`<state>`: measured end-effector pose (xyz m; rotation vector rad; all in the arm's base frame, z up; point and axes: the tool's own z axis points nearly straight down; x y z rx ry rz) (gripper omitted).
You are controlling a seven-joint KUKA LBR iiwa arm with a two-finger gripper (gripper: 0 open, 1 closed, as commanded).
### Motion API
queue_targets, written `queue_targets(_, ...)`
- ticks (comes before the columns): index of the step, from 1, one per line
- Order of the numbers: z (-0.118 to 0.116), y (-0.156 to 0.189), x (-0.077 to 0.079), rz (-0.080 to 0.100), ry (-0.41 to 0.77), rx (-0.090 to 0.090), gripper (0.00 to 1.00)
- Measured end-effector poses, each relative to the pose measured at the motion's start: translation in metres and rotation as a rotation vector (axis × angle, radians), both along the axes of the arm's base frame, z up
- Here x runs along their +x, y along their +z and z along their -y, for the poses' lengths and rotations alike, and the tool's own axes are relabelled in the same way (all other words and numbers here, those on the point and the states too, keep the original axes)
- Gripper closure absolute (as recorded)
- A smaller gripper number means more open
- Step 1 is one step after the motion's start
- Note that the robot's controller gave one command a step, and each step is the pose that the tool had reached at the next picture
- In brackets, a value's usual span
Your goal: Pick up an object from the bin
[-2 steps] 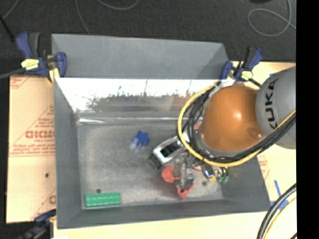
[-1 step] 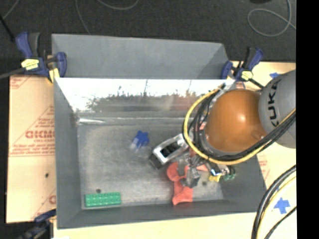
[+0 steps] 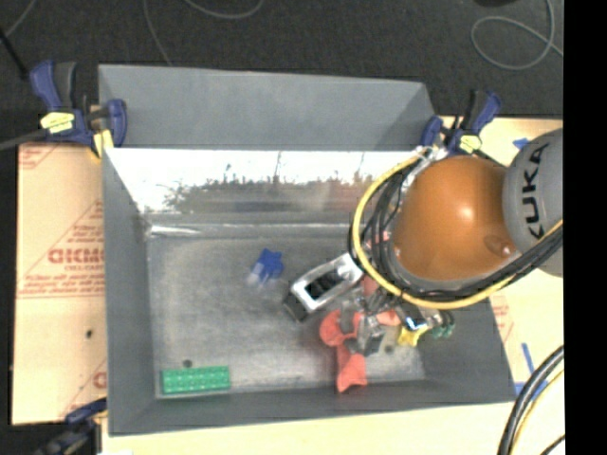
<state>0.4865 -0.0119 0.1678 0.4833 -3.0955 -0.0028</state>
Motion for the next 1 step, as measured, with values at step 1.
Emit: queue_targets(1,-0.0015,0.0692,-0.0007,0.007,0.006,0.000,1.00)
